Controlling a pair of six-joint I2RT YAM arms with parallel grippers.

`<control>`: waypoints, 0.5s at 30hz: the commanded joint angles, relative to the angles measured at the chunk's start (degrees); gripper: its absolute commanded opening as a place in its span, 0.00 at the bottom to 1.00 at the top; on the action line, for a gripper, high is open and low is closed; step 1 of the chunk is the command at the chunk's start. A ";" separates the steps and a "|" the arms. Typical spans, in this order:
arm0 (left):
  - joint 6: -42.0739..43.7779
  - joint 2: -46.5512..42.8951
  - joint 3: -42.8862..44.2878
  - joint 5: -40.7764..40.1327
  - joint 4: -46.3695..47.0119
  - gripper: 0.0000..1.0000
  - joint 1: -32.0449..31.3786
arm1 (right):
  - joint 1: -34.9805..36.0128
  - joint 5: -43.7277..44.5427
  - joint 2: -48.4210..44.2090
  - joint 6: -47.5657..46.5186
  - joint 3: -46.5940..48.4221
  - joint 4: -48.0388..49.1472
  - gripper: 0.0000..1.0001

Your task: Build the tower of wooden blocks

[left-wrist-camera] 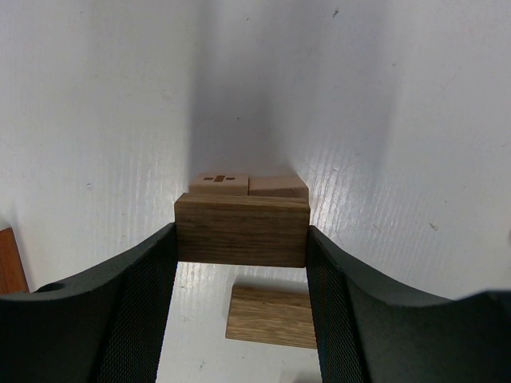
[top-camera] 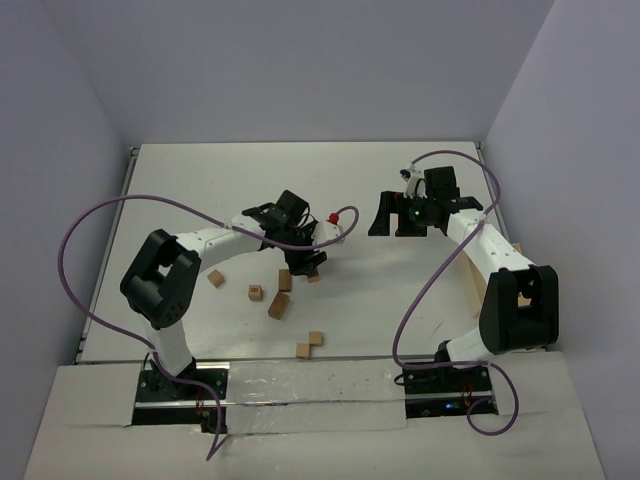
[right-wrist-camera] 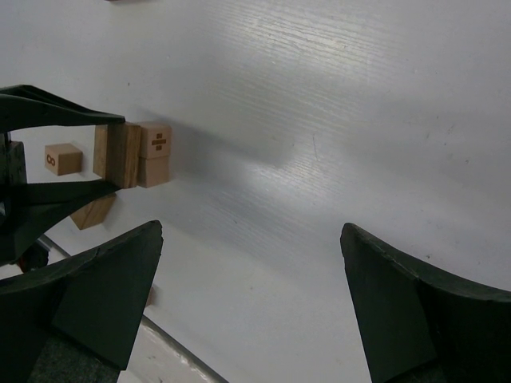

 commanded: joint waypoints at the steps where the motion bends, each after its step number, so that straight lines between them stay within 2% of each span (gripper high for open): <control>1: 0.13 0.30 0.01 0.90 2.05 0.52 -0.89 | -0.46 -1.05 0.10 0.02 1.93 -0.34 1.00; 15: 0.48 1.09 0.12 0.78 1.88 0.55 -1.15 | -0.46 -1.40 0.27 0.07 1.85 -0.51 1.00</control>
